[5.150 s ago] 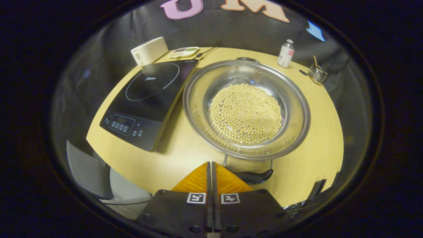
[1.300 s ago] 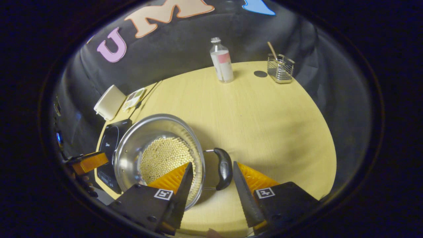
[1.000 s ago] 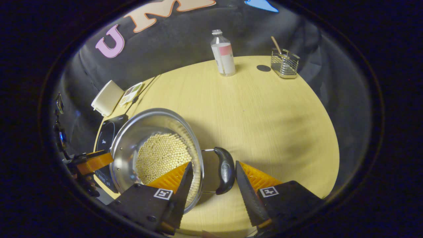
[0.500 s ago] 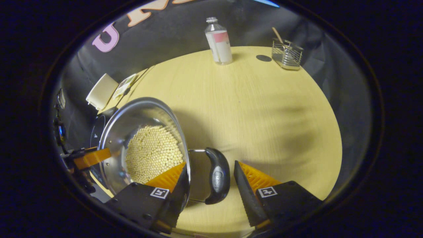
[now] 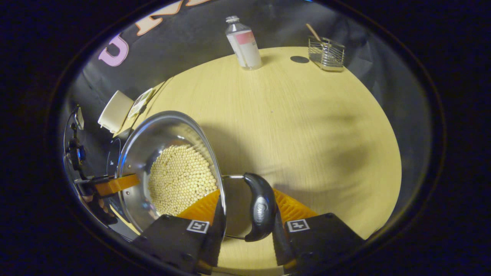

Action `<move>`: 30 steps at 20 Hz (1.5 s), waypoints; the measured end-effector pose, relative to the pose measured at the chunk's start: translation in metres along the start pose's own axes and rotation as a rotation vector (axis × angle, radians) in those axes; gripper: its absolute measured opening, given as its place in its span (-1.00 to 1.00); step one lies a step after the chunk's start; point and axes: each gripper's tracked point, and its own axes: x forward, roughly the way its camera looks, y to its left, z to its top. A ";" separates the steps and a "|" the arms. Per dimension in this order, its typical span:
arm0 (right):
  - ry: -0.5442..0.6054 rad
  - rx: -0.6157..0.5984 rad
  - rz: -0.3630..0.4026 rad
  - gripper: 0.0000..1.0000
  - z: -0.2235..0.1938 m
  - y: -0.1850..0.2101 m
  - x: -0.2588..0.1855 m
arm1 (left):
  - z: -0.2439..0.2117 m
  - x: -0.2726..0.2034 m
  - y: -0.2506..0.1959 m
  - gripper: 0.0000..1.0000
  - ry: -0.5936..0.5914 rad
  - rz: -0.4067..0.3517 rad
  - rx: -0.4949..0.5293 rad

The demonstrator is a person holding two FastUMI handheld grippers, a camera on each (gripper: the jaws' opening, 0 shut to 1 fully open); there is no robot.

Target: First push the handle of the pot to place it horizontally, then grasp the pot with both hands and set it on the induction cooktop.

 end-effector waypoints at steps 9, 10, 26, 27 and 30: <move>-0.009 0.018 0.026 -0.10 0.002 0.012 -0.020 | -0.001 -0.025 0.002 0.12 0.003 -0.005 -0.019; -0.014 0.019 0.033 -0.10 0.003 0.017 -0.024 | 0.001 -0.031 0.004 0.13 -0.004 -0.001 -0.019; -0.065 0.001 0.050 -0.12 0.003 0.157 -0.058 | 0.033 -0.110 0.117 0.12 -0.082 -0.007 -0.012; -0.061 0.006 0.048 -0.12 0.001 0.169 -0.057 | 0.034 -0.111 0.129 0.12 -0.081 -0.010 -0.012; -0.053 0.001 0.035 -0.12 -0.007 0.206 -0.049 | 0.036 -0.112 0.166 0.12 -0.076 -0.020 -0.013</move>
